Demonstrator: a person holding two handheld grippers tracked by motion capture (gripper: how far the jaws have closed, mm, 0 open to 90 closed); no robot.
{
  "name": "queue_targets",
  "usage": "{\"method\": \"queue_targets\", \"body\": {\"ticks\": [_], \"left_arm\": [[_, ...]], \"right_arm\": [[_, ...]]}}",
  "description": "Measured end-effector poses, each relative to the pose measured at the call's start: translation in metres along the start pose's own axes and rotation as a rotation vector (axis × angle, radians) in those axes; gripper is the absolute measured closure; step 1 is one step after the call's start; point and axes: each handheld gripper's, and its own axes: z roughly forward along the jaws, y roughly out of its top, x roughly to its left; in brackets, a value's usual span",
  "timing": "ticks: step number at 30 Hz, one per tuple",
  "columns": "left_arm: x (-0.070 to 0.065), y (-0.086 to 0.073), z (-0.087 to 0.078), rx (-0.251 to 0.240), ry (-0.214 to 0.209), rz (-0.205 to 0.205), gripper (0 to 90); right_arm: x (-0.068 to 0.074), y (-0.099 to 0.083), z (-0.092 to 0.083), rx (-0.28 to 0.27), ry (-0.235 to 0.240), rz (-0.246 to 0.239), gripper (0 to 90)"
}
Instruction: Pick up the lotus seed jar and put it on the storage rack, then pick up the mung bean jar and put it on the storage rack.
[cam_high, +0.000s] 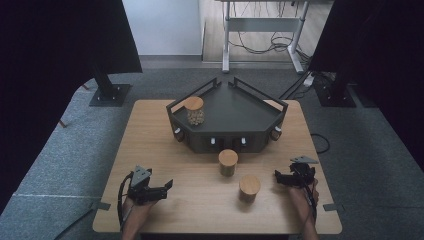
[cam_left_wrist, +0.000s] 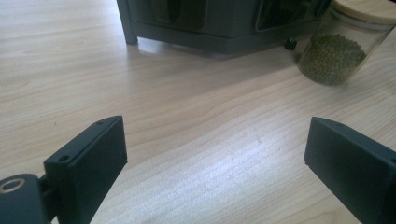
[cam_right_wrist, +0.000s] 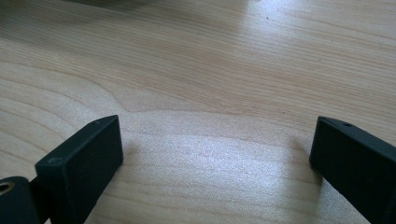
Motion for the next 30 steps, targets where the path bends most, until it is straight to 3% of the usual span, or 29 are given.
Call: {"method": "queue_targets", "body": {"ticks": [20,30], "left_arm": [[-0.001,-0.02,0.012,0.096,0.04,-0.008,5.5],[-0.002,-0.026,0.022,0.169,0.061,0.014,5.2]], "right_arm": [[-0.001,0.0,-0.001,-0.003,0.003,-0.001,3.9],[-0.003,0.003,-0.014,-0.119,0.029,0.005,8.0]]}}
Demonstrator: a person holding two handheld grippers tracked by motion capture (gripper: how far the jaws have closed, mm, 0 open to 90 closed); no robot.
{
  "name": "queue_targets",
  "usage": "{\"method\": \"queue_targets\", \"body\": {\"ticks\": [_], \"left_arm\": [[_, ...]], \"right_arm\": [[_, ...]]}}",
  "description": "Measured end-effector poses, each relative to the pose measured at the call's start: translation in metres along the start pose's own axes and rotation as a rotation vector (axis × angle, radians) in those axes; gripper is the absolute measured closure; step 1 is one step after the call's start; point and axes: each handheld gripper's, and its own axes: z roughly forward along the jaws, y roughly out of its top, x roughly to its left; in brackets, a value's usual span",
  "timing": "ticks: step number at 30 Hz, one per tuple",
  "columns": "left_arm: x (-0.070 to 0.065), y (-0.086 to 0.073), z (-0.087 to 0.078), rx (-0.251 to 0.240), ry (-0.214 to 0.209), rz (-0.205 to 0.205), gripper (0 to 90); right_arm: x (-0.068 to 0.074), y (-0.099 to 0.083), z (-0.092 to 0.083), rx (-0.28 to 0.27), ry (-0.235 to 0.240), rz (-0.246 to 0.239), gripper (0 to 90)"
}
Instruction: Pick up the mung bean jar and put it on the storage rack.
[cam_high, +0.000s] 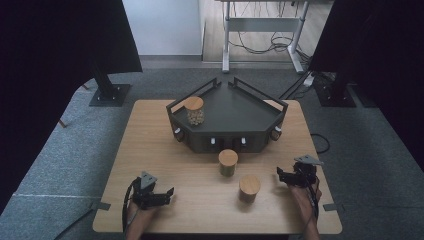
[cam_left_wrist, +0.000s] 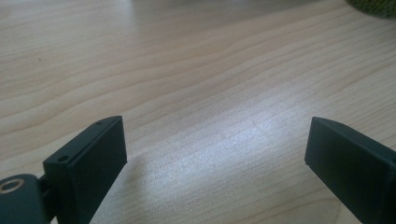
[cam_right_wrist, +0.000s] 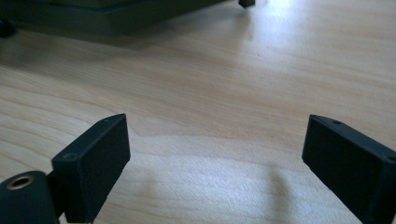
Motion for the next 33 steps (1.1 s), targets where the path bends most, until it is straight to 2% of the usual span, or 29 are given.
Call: {"method": "queue_targets", "body": {"ticks": [8,25,33], "left_arm": [[0.0,-0.002,0.003,0.016,0.003,-0.005,5.3],[-0.001,-0.002,0.006,0.05,0.017,0.006,5.6],[-0.001,-0.002,0.006,0.053,0.026,0.008,5.5]], "right_arm": [[0.001,0.003,-0.004,-0.034,0.033,-0.006,8.1],[0.014,0.017,-0.027,-0.132,0.01,-0.008,8.3],[0.026,0.022,-0.037,-0.17,0.004,-0.008,8.4]]}}
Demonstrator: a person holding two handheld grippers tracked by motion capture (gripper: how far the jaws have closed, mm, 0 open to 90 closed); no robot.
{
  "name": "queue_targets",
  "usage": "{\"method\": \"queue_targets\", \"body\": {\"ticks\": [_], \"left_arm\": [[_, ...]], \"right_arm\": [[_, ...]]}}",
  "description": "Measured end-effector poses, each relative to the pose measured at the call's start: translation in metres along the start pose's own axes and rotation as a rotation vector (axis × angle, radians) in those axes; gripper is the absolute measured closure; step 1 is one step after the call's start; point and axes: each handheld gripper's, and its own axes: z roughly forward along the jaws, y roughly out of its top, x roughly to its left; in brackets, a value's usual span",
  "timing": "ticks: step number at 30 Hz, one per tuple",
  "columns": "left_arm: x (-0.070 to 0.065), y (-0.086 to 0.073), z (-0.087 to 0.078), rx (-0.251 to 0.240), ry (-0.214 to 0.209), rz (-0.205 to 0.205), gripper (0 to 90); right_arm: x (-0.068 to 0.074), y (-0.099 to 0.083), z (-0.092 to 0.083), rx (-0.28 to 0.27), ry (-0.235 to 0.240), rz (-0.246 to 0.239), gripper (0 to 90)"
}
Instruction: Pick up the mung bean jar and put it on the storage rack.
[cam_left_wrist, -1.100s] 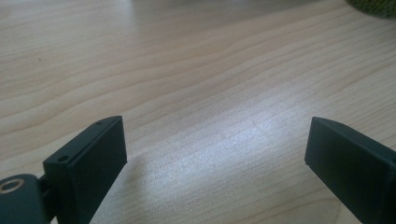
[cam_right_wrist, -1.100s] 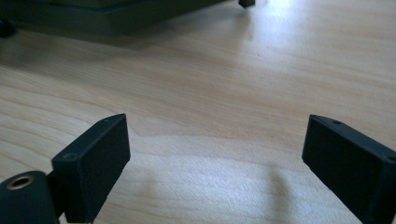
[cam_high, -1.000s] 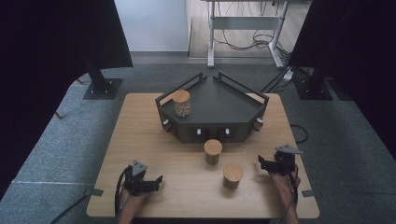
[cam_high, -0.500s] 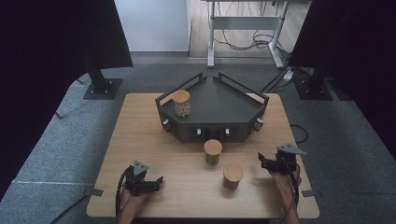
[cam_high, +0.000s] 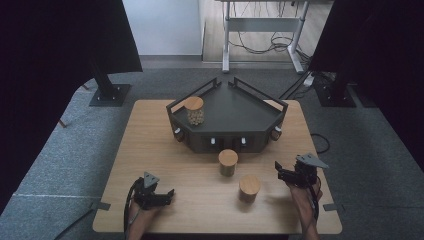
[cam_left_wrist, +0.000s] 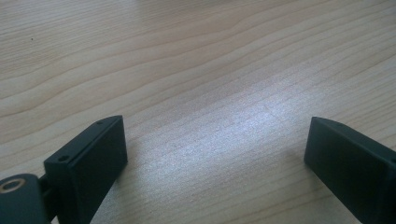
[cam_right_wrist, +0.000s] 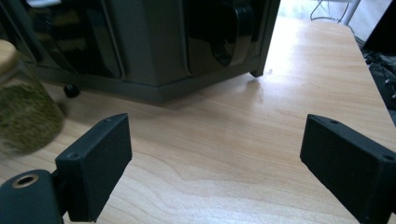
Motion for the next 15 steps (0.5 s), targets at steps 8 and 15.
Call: {"method": "queue_targets", "body": {"ticks": [8,15], "left_arm": [[-0.001,0.0,0.0,0.004,0.009,0.004,5.3],[-0.001,0.0,0.0,0.004,0.013,0.0,5.1]], "right_arm": [[0.014,0.012,-0.009,-0.046,0.024,-0.016,8.4],[0.026,0.021,-0.012,-0.066,0.059,-0.04,8.5]]}}
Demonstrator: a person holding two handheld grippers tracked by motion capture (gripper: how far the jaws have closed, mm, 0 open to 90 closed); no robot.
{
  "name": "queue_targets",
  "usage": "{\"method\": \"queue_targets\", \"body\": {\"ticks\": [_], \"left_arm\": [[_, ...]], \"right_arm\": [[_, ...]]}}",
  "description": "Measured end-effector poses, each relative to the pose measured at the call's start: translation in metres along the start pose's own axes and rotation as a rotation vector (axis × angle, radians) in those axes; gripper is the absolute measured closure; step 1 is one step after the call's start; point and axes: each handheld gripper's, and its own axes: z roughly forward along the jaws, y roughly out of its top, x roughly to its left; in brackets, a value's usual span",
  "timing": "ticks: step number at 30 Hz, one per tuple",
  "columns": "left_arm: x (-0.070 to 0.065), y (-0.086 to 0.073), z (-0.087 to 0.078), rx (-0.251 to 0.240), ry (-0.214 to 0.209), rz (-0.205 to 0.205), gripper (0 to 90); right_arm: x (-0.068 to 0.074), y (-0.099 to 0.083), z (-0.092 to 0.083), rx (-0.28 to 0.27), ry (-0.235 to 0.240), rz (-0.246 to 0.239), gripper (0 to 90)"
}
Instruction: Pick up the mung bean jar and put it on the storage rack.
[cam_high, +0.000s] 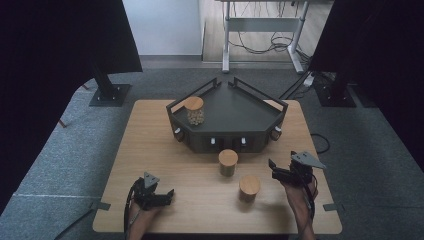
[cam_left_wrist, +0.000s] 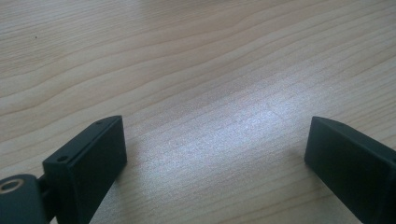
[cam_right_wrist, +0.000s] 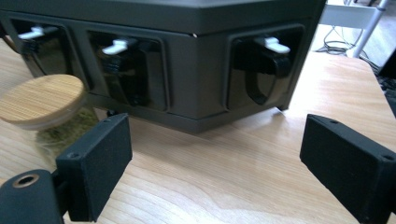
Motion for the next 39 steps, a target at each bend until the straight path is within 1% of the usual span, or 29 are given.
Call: {"method": "queue_targets", "body": {"ticks": [8,15,22,28,34,39], "left_arm": [[0.0,0.0,0.0,0.001,0.002,-0.002,4.9],[-0.001,0.001,0.001,0.003,0.005,-0.006,4.2],[-0.002,0.001,0.001,0.005,0.007,-0.006,3.6],[-0.002,0.001,0.001,0.003,0.006,-0.007,3.6],[-0.003,0.001,0.001,0.004,0.006,-0.006,3.6],[-0.003,0.001,0.001,0.003,0.006,-0.007,3.6]], "right_arm": [[0.015,0.011,-0.001,-0.017,0.042,-0.015,8.3],[0.031,0.018,0.001,-0.015,0.083,-0.035,8.0],[0.045,0.025,0.003,-0.003,0.102,-0.045,8.0],[0.063,0.031,0.001,-0.001,0.09,-0.055,8.1],[0.085,0.036,-0.002,-0.019,0.048,-0.041,8.0],[0.101,0.037,-0.003,-0.032,0.009,-0.04,8.3]]}}
